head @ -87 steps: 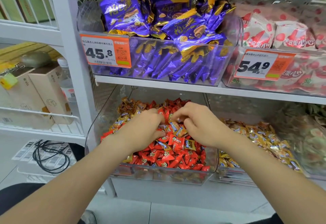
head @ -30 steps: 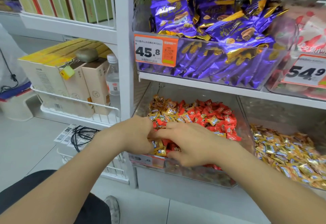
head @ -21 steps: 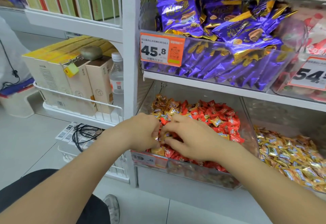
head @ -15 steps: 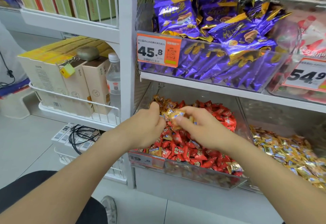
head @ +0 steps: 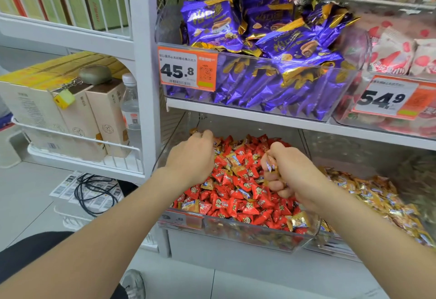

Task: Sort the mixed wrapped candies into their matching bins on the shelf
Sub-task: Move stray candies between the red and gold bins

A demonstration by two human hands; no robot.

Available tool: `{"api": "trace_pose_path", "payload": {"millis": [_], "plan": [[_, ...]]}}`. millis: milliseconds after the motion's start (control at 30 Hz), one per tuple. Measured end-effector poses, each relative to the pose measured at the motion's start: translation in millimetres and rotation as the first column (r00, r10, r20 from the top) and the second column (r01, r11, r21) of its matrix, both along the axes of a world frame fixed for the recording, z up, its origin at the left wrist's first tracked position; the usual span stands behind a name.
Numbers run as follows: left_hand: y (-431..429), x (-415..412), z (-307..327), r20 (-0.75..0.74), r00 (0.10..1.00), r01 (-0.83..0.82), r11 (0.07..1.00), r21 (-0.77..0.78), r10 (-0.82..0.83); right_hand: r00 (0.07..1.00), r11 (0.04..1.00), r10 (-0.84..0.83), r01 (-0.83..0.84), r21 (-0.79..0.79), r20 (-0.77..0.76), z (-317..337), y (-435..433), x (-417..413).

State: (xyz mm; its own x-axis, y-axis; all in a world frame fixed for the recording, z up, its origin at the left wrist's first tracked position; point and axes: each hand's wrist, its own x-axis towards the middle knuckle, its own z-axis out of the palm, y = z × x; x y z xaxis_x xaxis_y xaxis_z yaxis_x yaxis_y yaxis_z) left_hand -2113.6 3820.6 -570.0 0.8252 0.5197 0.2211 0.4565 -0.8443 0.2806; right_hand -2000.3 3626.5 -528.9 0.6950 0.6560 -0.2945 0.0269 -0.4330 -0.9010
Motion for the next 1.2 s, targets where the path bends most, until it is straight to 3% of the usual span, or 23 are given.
{"api": "trace_pose_path", "payload": {"millis": [67, 167, 300, 367, 467, 567, 667, 900, 1033, 1067, 1200], "plan": [[6.2, 6.2, -3.9, -0.123, 0.991, 0.061, 0.997, 0.042, -0.056, 0.993, 0.999, 0.034, -0.03, -0.036, 0.111, 1.0, -0.2, -4.8], [14.6, 13.4, -11.1, -0.253, 0.956, 0.134, 0.989, -0.067, -0.146, 0.959, 0.994, 0.108, -0.099, -0.045, 0.263, 1.0, 1.3, -9.7], [14.8, 14.2, -14.4, -0.308, 0.936, 0.133, 0.98, -0.146, -0.172, 0.864, 0.992, 0.123, -0.123, -0.033, 0.488, -9.3, 10.9, -2.6], [14.7, 12.1, -13.5, -0.291, 0.939, 0.142, 0.977, -0.158, -0.183, 0.757, 0.989, 0.142, -0.128, -0.068, 0.638, -18.8, 18.9, 5.2], [17.9, 10.1, -14.8, -0.267, 0.941, 0.17, 0.972, -0.159, -0.208, 0.509, 0.978, 0.196, -0.16, -0.131, 0.839, -23.5, 31.4, 17.9], [21.0, 9.9, -18.4, -0.221, 0.942, 0.221, 0.963, -0.155, -0.252, 0.412, 0.909, 0.4, -0.289, -0.299, 0.819, -28.7, 43.8, 27.3], [24.2, 10.3, -19.5, -0.157, 0.944, 0.262, 0.949, -0.177, -0.29, 0.352, 0.752, 0.658, -0.362, -0.551, 0.666, -38.8, 54.1, 26.5], [21.8, 6.7, -18.4, -0.046, 0.917, 0.387, 0.911, -0.141, -0.396, 0.288, 0.708, 0.706, -0.263, -0.655, 0.647, -32.0, 54.2, 34.2], [16.4, 2.9, -12.2, 0.014, 0.932, 0.361, 0.92, -0.152, -0.363, 0.324, 0.767, 0.641, -0.298, -0.568, 0.696, -30.2, 45.7, 33.5], [15.2, 1.5, -9.1, 0.03, 0.938, 0.346, 0.921, -0.178, -0.347, 0.38, 0.786, 0.617, -0.325, -0.525, 0.689, -28.1, 42.5, 34.9], [7.9, -2.8, 1.8, 0.101, 0.97, 0.244, 0.902, -0.356, -0.222, 0.775, 0.91, 0.412, -0.373, -0.179, 0.479, -17.9, 25.9, 37.6]]}}
